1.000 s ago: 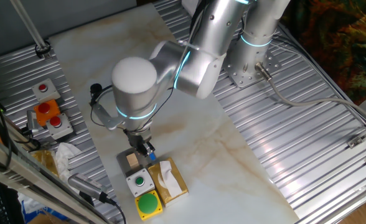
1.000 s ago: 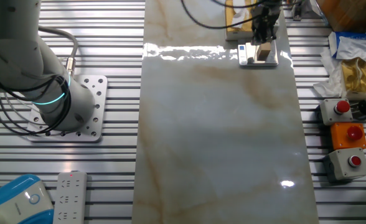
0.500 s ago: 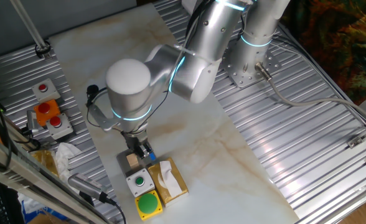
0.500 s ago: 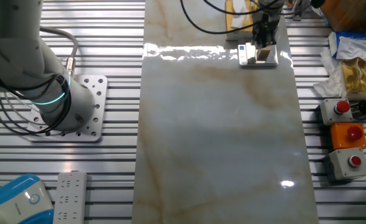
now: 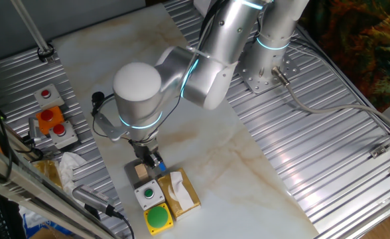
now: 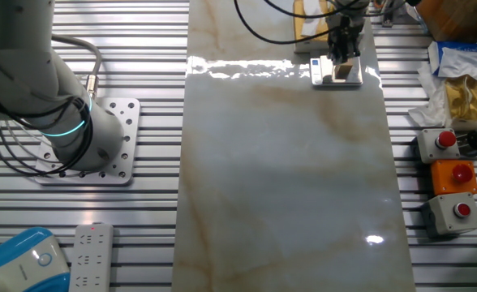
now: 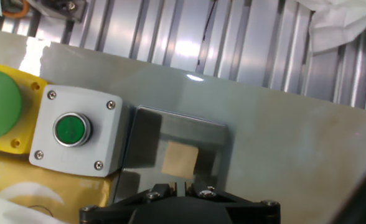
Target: Remove the object from the scale
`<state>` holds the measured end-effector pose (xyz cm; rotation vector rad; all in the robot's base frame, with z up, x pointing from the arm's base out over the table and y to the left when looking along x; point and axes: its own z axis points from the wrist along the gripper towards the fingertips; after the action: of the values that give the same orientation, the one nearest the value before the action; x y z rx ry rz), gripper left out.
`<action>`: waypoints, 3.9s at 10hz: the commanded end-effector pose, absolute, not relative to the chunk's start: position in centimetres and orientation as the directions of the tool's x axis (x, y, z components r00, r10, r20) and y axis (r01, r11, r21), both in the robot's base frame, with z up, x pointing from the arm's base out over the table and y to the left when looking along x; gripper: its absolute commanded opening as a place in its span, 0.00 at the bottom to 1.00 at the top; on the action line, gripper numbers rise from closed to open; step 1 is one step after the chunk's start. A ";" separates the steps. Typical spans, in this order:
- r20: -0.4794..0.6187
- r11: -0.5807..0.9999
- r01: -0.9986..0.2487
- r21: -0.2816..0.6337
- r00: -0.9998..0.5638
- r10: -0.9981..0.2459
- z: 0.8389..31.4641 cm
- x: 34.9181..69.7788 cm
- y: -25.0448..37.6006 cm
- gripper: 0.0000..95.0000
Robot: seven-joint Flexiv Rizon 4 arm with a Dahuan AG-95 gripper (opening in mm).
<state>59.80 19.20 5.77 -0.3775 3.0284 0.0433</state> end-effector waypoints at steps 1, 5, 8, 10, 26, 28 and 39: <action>-0.094 0.970 -0.243 0.013 -0.966 -0.241 5.9 59.5 19.2 1.00; -0.094 0.984 -0.176 0.024 -0.980 -0.173 5.4 59.9 19.7 1.00; -0.098 0.990 -0.136 0.028 -0.986 -0.133 4.6 60.4 20.0 1.00; -0.103 0.989 -0.146 0.021 -0.984 -0.143 3.7 60.8 19.5 1.00; -0.116 0.992 -0.125 0.015 -0.986 -0.123 3.2 61.2 19.7 0.40; -0.118 0.992 -0.123 0.013 -0.986 -0.120 3.2 61.2 19.7 0.20; -0.093 0.985 -0.173 0.010 -0.981 -0.171 6.1 58.7 16.7 0.00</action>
<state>58.49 16.30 6.37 -0.2707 3.0376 0.0242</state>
